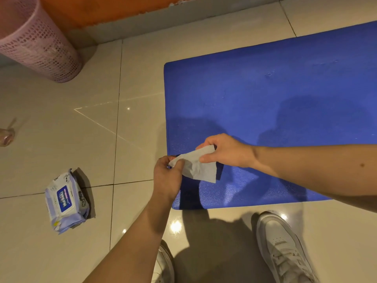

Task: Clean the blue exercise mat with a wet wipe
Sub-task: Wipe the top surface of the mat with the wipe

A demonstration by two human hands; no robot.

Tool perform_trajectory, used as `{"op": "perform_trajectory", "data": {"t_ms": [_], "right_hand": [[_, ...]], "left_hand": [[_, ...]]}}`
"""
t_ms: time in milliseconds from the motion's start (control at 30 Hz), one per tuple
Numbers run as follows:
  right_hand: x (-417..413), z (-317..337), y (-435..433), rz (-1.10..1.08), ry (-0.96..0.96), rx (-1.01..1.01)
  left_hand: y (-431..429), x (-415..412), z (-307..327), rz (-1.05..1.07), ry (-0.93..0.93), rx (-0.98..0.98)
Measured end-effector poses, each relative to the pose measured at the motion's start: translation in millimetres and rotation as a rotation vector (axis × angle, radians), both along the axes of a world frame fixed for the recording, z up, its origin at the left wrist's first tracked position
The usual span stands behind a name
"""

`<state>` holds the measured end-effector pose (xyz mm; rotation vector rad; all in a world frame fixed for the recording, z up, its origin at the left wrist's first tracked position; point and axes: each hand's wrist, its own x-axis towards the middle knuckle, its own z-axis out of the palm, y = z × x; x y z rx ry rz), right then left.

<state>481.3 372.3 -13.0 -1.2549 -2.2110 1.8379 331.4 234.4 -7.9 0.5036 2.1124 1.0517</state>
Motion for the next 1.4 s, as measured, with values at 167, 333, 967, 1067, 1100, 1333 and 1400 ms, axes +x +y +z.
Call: {"op": "perform_trajectory", "data": {"t_ms": [167, 333, 967, 1067, 1100, 1333, 1400], "right_hand": [[-11.8, -9.3, -6.4, -0.255, -0.091, 0.169], [-23.2, -1.8, -20.8, -0.458, 0.109, -0.417], [-55.7, -73.2, 41.1, 0.465, -0.441, 0.753], [-57.7, -83.2, 32.5, 0.473, -0.514, 0.802], [-61.2, -85.0, 33.4, 0.456, -0.518, 0.818], [-95.9, -96.8, 50.2, 0.412, -0.432, 0.904], [-112.6, -99.7, 49.2, 0.501, -0.336, 0.979]], "left_hand": [[2.7, 9.6, 1.2, -0.073, 0.139, 0.062], [8.5, 22.1, 2.7, -0.161, 0.152, 0.07], [75.3, -60.2, -64.6, -0.127, 0.245, -0.272], [80.7, -68.9, -74.7, -0.063, 0.194, -0.256], [81.0, -70.3, -75.4, -0.048, 0.176, -0.238], [73.2, -76.1, -89.9, -0.032, 0.06, -0.065], [72.9, -77.4, -91.6, -0.022, 0.025, -0.019]]}}
